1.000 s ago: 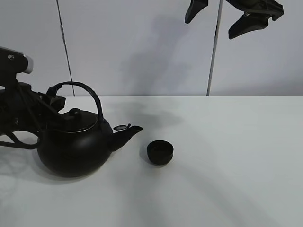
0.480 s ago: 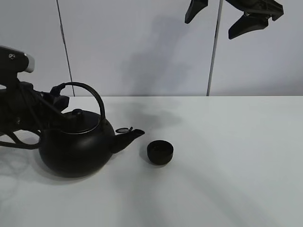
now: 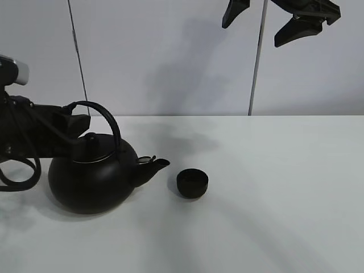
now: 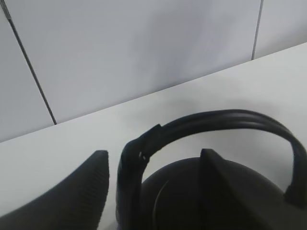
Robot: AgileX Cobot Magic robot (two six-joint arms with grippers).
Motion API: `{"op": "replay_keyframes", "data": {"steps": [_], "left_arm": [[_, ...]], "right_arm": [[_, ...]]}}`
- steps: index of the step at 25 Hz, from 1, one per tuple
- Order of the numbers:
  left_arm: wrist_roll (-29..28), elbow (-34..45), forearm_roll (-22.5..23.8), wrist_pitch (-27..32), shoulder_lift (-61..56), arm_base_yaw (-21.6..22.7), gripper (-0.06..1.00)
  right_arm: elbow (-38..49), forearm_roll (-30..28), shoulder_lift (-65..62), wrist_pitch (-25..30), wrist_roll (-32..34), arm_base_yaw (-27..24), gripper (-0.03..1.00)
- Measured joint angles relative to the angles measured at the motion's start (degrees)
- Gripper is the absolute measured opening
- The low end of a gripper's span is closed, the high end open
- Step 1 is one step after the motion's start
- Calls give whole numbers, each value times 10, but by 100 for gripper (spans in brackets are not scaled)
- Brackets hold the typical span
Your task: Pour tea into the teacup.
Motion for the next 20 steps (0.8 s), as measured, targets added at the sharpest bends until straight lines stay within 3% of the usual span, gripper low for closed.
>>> {"op": "replay_keyframes", "data": {"steps": [3,8,12,14,17,20], "left_arm": [[0,28,0,0,-34,0,46],[-7,78,3,0,-104,0,65],[-58,99,18,28,-182,0,69],[-93,93,35,104,-237,0,69],[-159,49,100,307,-312,0,67],[-303,-40,201,517,-367,-2,66]], "right_arm": [[0,0,0,0,0,0,66],[0,0,0,0,0,0,66],[0,0,0,0,0,0,66],[0,0,0,0,0,0,66],[0,0,0,-1,0,0,66],[0,0,0,-1,0,0,66]]}}
